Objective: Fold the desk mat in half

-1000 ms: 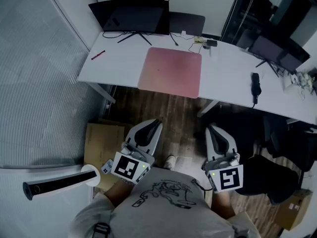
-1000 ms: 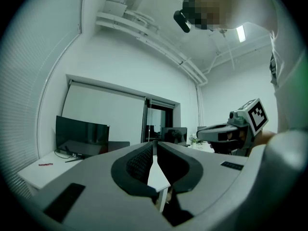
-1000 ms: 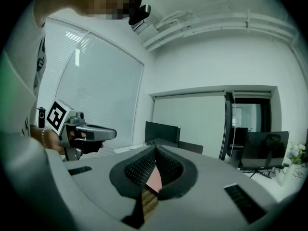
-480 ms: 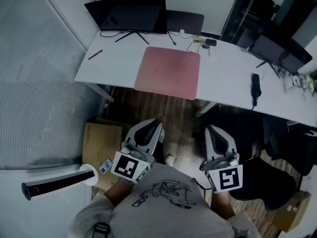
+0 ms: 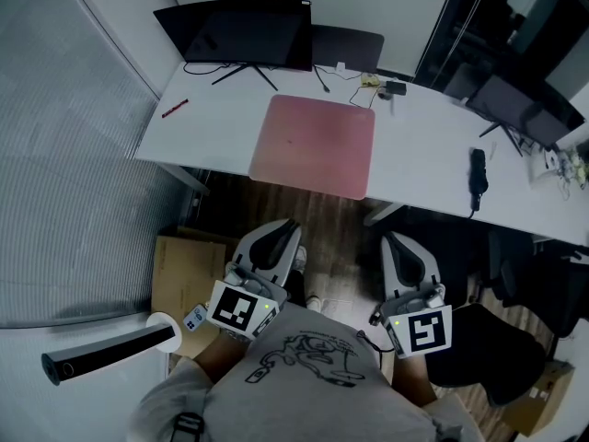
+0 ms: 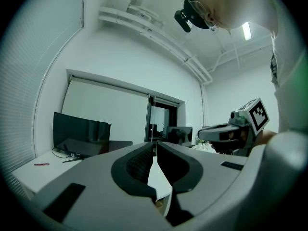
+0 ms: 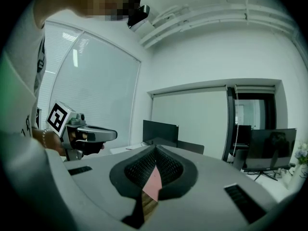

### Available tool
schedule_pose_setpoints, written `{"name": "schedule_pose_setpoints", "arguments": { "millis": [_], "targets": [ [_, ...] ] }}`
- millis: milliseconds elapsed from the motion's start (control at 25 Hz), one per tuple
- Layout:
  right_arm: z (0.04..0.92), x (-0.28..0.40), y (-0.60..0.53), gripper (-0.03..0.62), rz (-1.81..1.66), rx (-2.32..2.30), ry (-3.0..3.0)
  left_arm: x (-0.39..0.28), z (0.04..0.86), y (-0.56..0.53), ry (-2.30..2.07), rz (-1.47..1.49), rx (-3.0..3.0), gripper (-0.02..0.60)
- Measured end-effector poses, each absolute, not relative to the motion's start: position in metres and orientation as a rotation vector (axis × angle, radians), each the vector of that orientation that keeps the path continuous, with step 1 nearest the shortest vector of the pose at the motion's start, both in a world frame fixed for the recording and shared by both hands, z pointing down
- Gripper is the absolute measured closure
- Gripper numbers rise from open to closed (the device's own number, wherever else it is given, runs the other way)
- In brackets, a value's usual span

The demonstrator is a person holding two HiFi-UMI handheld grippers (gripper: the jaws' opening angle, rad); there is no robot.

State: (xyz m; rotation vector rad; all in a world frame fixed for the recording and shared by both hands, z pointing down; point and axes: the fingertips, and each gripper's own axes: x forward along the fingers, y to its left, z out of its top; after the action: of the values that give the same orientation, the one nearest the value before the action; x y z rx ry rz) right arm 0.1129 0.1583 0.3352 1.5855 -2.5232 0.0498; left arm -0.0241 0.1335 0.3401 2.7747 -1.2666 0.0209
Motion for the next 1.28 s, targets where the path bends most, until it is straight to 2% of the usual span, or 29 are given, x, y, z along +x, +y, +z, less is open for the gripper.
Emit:
{"name": "schedule_pose_setpoints", "arguments": {
  "millis": [840,1280],
  "targets": [
    [0.310,0.055,-0.024,0.588,0.006,1.635,-2.557,-0.075,0.329,-0.048,-1.229,0.004,2.790,0.543],
    [0.318,0.025,-0.084,0.588,0.012,1.674,-2.510,-0.103,0.343,-0.113,-1.166,0.004,2.799,0.557]
  ]
}}
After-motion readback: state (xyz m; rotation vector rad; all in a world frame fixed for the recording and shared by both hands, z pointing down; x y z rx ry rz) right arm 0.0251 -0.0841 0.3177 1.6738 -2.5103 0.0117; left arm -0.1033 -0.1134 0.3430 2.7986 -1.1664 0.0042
